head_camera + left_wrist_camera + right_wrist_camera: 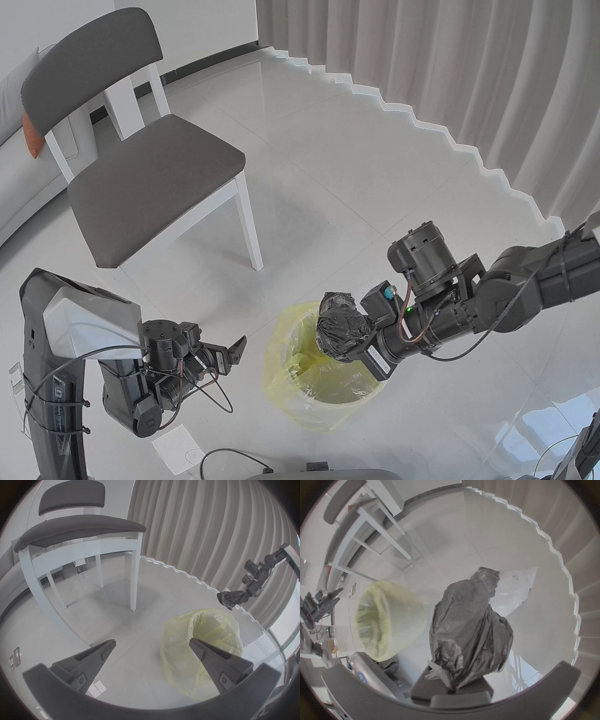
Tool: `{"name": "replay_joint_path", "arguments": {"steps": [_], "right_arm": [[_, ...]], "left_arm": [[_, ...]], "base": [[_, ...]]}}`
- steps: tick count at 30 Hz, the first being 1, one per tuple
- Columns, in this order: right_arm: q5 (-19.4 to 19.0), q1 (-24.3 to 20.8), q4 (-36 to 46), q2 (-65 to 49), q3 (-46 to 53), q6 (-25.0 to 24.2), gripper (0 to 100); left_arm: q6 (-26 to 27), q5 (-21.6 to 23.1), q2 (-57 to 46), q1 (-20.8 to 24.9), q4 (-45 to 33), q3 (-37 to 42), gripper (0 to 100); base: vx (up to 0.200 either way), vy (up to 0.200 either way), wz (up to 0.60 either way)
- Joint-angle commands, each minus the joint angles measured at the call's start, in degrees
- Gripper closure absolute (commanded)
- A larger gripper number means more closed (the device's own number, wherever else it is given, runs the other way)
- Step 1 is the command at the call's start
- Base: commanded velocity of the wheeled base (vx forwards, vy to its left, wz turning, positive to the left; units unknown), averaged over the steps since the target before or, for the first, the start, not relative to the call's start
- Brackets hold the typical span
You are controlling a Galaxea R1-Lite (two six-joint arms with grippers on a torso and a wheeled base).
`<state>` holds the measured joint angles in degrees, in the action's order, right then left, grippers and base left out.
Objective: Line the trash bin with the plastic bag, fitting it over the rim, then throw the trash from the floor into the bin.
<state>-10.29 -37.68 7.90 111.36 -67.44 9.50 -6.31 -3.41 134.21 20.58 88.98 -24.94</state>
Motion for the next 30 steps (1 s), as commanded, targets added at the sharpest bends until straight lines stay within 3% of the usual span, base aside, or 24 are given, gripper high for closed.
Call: {"name": "replay_joint_path", "arguments": {"steps": [1,18,30], "right_arm": [[-0.3,-0.1,-3.3,8.1,-0.5,-0.3,100],[-2.6,3.5,-10.5,21.8,-3.9,-0.3,100],[-2.6,2.9,-11.2,27.6,-2.2,1.1,100]], "left_arm": [[0.0,0.0,-1.3,0.1,1.0,0.4,0],[0.0,-0.1,-2.2,-0.3,1.0,0.9,0],[0.1,-0.9,-2.8,0.3,1.0,0.9,0]], "base": [[0.000,0.000,0.00],[0.000,0.000,0.00],[0.000,0.000,0.00]]}}
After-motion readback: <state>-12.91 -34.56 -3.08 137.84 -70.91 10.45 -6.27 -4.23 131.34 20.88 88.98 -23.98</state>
